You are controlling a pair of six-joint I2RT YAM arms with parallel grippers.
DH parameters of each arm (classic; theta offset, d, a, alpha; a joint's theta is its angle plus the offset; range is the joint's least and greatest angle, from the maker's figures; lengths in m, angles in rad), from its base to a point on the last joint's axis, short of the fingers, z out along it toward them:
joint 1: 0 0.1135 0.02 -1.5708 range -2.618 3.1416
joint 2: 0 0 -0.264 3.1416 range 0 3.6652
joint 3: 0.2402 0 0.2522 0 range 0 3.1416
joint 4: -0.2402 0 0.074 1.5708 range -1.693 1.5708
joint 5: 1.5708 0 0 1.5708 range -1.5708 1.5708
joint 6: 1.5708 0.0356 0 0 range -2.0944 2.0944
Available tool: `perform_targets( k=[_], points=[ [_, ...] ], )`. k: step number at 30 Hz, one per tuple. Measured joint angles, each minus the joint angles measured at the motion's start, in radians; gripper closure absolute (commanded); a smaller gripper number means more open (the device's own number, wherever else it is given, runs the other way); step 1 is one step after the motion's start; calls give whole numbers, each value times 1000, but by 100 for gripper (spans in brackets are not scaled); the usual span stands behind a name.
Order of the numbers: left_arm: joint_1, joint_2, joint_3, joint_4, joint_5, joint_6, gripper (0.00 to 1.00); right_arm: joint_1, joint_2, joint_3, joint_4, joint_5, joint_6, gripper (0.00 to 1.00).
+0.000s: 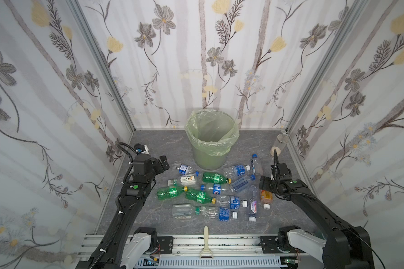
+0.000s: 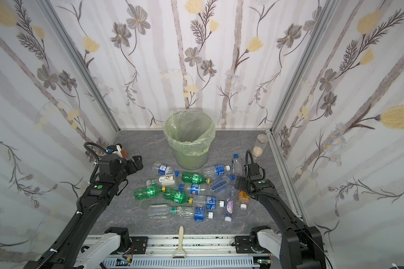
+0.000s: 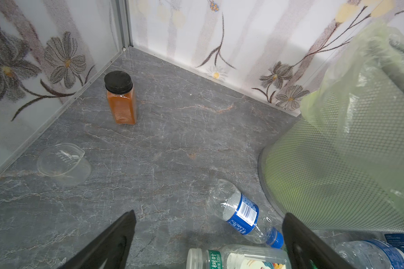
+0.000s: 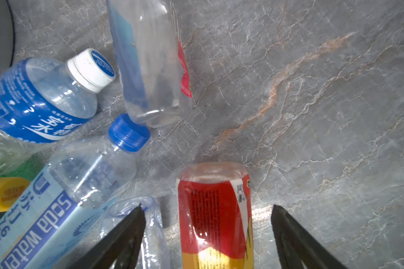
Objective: Throw the plastic bottles in the bin
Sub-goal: 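Reach the right gripper to the red-labelled bottle and grasp it, then lift the red-labelled bottle over the bin and open the right gripper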
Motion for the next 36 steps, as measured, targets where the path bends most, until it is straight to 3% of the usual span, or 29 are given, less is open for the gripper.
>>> perform_targets(
  k=[5,14,17,25,36],
  points=[
    [6,-4,0,-27,13,0,0,0,56,-25,34,-23,19,32],
    [9,19,-16,-50,26,1,0,3,102,-58,98,-43,51,32],
    [9,26,-16,-53,39,3,0,3,109,-68,106,-41,51,40],
    [9,30,-48,-53,51,27,0,5,66,-67,117,5,61,44],
    [10,21,-64,-54,77,35,0,31,-32,89,65,26,8,46]
  ],
)
